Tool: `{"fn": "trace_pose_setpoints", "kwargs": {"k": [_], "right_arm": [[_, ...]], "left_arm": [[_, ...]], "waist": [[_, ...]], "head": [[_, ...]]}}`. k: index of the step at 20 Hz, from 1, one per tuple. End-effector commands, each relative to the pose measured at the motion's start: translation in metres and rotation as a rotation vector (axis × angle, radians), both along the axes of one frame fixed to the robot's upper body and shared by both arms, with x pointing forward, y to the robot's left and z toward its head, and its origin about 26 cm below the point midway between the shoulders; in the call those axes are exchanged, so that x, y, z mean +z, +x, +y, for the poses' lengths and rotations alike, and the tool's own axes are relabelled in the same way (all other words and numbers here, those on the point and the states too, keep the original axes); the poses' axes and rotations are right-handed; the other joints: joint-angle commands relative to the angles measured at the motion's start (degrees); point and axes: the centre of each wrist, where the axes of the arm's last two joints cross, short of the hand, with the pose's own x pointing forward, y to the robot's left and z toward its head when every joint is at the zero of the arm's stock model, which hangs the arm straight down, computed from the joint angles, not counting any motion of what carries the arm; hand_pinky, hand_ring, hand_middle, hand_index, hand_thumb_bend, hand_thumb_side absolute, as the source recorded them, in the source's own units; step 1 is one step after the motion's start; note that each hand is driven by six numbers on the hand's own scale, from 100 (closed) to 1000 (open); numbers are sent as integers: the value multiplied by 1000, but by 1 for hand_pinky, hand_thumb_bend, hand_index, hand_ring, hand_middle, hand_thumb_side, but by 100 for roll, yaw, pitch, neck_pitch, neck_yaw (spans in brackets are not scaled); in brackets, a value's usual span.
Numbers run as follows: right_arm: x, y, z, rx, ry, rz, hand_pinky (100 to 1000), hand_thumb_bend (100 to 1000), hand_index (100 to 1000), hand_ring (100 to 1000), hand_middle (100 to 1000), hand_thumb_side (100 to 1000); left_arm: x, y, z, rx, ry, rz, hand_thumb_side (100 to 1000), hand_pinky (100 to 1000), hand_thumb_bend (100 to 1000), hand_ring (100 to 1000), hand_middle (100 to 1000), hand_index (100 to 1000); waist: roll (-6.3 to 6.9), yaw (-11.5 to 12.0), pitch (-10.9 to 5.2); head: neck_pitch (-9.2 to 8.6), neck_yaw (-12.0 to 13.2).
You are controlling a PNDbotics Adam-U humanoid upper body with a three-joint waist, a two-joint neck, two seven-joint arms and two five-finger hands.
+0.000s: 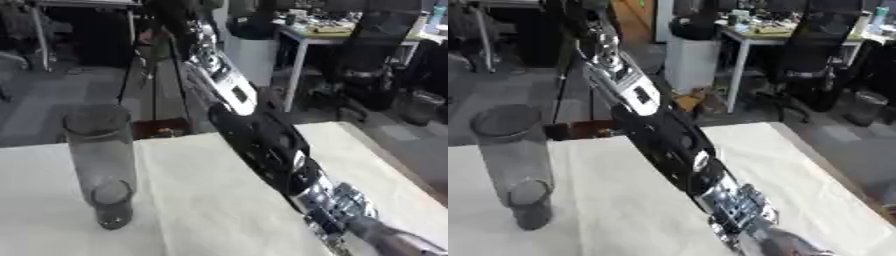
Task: Arrange flowers into the vase.
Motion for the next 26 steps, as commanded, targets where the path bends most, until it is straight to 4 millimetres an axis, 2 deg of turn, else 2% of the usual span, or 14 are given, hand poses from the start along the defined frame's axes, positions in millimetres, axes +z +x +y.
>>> {"fn": "trace_pose_setpoints", "kwargs": {"k": [1, 12, 20, 26], "right_arm": [[16, -9, 4, -3, -13, -25, 100, 162, 100, 1000, 100, 312], [22, -21, 17, 68, -12, 27, 100, 178, 100, 1000, 100, 306], [17, -15, 18, 112, 52, 131, 100, 193, 100, 1000, 100, 294], [14, -12, 20, 122, 88, 156, 100, 195, 100, 1000, 100, 288]], "left_arm": [[9, -2, -1, -15, 7, -29, 1000, 639, 100, 930, 952, 958], [8, -2, -2, -32, 4, -24, 1000, 643, 100, 928, 948, 959], [12, -2, -6, -57, 1, -30, 1000, 645, 100, 928, 947, 959], [13, -2, -8, -68, 0, -33, 1000, 645, 100, 928, 948, 959]], "waist": [[11, 32, -153], [16, 91, -298], [-33, 133, -377], [-85, 167, -381]], "head": [[23, -37], [84, -135], [187, -93], [192, -46]]}}
